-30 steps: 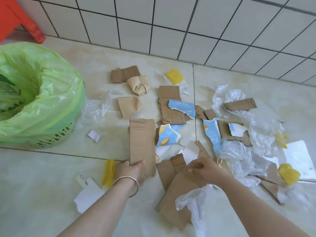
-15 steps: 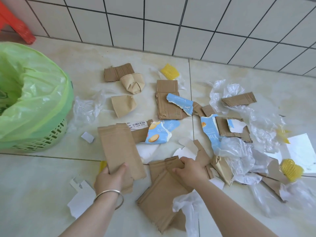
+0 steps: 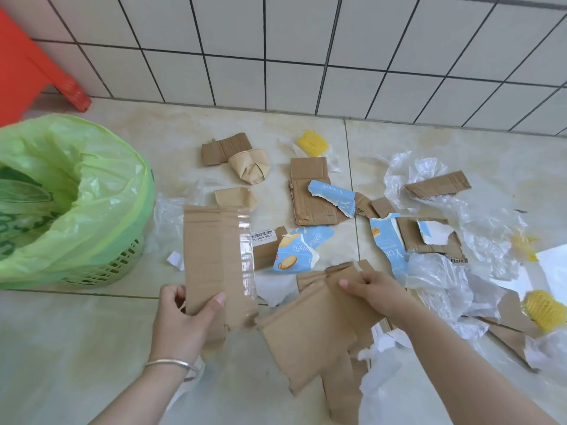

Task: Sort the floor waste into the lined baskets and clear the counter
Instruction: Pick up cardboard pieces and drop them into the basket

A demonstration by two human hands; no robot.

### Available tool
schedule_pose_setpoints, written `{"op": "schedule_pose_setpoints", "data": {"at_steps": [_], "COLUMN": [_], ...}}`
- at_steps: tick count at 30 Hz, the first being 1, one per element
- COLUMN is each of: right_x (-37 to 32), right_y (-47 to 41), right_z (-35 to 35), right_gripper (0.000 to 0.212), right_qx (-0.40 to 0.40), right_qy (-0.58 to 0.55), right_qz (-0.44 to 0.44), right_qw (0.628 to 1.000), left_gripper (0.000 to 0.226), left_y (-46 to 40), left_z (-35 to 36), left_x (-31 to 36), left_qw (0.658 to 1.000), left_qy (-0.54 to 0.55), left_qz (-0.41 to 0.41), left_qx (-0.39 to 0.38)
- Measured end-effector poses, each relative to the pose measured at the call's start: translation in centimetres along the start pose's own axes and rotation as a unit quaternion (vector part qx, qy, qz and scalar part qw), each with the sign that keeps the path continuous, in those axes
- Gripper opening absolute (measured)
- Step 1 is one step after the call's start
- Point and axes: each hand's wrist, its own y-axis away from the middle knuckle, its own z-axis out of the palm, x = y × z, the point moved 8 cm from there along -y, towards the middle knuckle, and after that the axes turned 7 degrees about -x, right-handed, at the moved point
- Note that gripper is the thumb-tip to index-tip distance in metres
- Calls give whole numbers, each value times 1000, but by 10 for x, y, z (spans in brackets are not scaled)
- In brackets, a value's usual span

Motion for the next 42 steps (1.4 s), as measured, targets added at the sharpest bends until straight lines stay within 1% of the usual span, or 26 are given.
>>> {"op": "schedule_pose_setpoints", "data": {"at_steps": [2,3,4,5,7,9,11,12,14,16,17,18,19,21,23,24,28,30,34,35,37,38,40,42], "right_x": [-11,-17,-23,-29,-45,-61,-74,-78,-82,-81,-80,-79,-77,-74,-72,-71,-68,-68,-73,-73,-70,-68,-62,-61], "right_y": [-10,-16,-23,-29,-43,-56,-69,-76,-86,-96,-99,-102,-105,-108,-110,-111,-105,-102,-94,-91,-81,-74,-58,-35], "right_z": [0,3,6,9,18,24,27,29,34,35,36,38,39,45,53,57,62,63,61,58,49,43,35,27], "right_gripper": [16,19,19,17,9,14,22,19,8,6,7,14,21,30,33,33,48,47,33,34,37,32,27,22], "right_qx": [1,-1,-1,-2,-12,-11,-3,-2,-7,-1,0,-2,1,7,20,31,64,62,52,57,66,61,36,26], "right_qy": [-29,-39,-49,-61,-73,-44,-8,4,37,66,71,76,80,118,176,196,227,236,252,244,220,197,144,127], "right_qz": [-12,-19,-25,-29,-47,-66,-80,-83,-85,-76,-71,-65,-57,-50,-58,-60,-64,-63,-81,-86,-91,-89,-87,-89], "right_qw": [1000,999,998,998,996,997,997,997,996,995,995,995,995,992,982,978,970,968,963,964,969,974,985,988], "left_gripper": [39,45,51,50,34,25,26,27,30,32,32,34,40,54,52,49,41,36,26,25,29,29,20,17], "left_y": [-15,-25,-36,-47,-69,-86,-105,-113,-125,-130,-132,-133,-134,-135,-131,-129,-129,-132,-126,-122,-115,-111,-101,-85], "left_z": [10,16,24,32,50,63,69,71,69,66,67,69,70,72,76,78,85,86,88,89,87,84,72,55], "left_x": [10,12,12,11,8,6,0,-3,-9,-11,-10,-9,-7,-5,-1,0,-1,-4,-16,-18,-18,-15,-1,16], "left_qw": [999,997,993,988,975,969,969,971,979,982,982,981,979,965,949,943,938,936,948,952,959,964,972,977], "left_qy": [35,63,96,123,136,104,65,46,-20,-71,-78,-90,-117,-208,-279,-297,-299,-295,-222,-206,-185,-175,-162,-160], "left_qz": [-10,-26,-46,-69,-117,-145,-158,-161,-150,-144,-141,-138,-132,-126,-114,-109,-120,-125,-130,-126,-109,-96,-61,-19], "left_qx": [-10,-22,-41,-69,-130,-171,-177,-171,-134,-103,-102,-104,-104,-97,-95,-100,-126,-144,-186,-190,-186,-177,-158,-142]}}
